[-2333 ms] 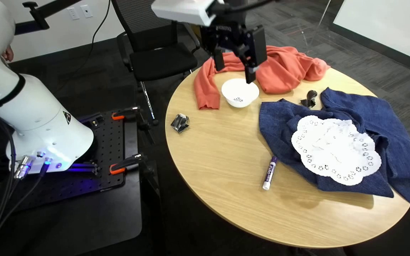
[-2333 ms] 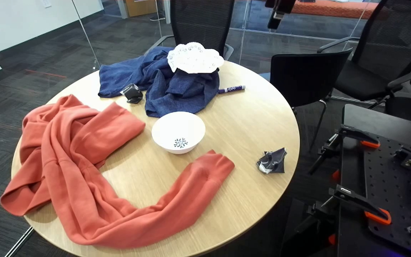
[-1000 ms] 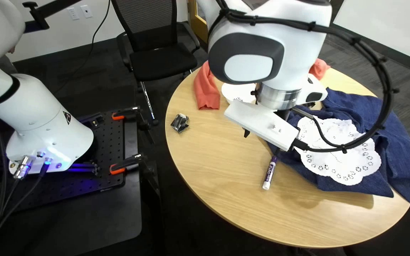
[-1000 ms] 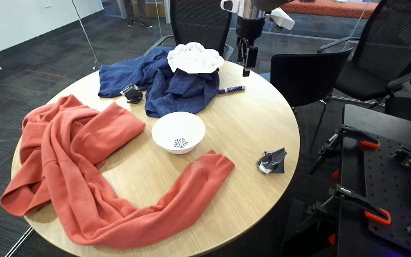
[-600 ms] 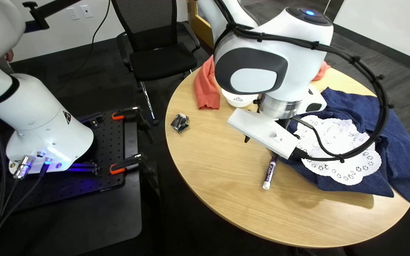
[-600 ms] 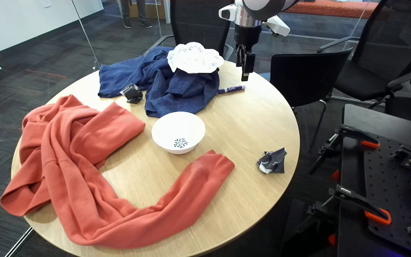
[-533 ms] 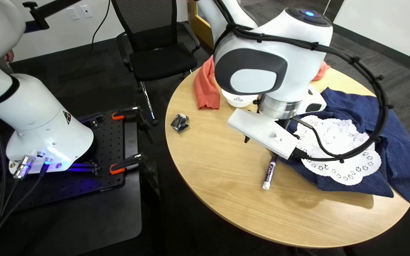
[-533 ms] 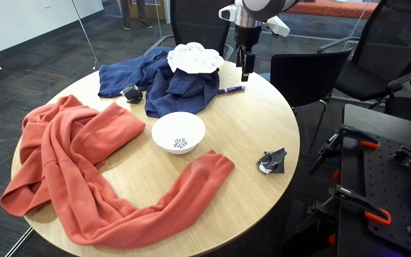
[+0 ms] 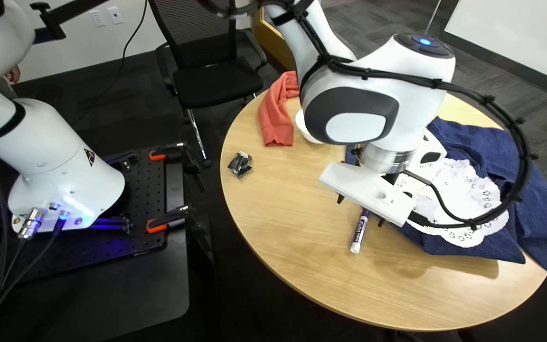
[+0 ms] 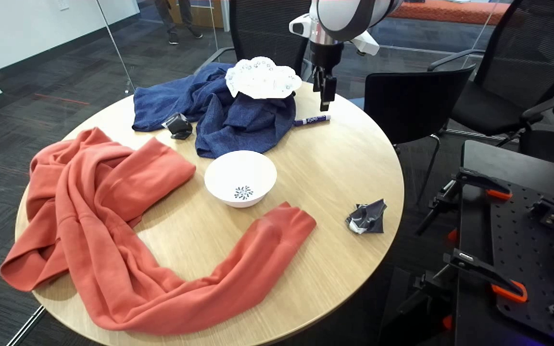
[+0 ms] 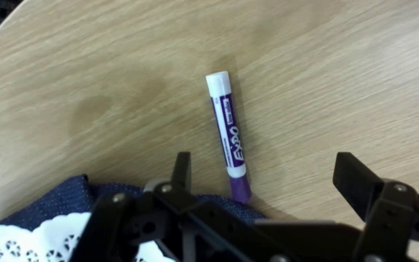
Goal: Put the marker into the bowl
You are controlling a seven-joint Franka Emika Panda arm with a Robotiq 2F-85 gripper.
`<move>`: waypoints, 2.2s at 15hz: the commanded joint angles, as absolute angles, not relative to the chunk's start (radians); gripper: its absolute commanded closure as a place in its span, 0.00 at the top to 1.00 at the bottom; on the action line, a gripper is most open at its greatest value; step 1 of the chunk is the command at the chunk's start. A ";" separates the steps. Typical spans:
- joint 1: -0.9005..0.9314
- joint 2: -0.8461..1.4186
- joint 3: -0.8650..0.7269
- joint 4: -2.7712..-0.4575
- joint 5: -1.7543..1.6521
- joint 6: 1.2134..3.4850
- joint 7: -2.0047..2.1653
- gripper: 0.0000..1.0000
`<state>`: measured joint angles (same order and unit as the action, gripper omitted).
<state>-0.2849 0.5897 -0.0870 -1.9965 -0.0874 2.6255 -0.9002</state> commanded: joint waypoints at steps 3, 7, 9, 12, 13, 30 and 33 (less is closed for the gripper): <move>-0.323 0.703 -0.055 -1.874 -0.122 2.605 -0.929 1.00; -0.332 0.747 -0.034 -1.834 -0.125 2.586 -0.938 1.00; -0.330 0.762 -0.033 -1.821 -0.128 2.583 -0.947 1.00; -0.331 0.776 -0.032 -1.809 -0.132 2.584 -0.948 1.00; -0.332 0.781 -0.032 -1.806 -0.131 2.585 -0.947 0.84; -0.299 0.640 -0.087 -1.945 -0.154 2.629 -0.858 0.05; -0.294 0.552 -0.084 -2.024 -0.182 2.643 -0.875 0.05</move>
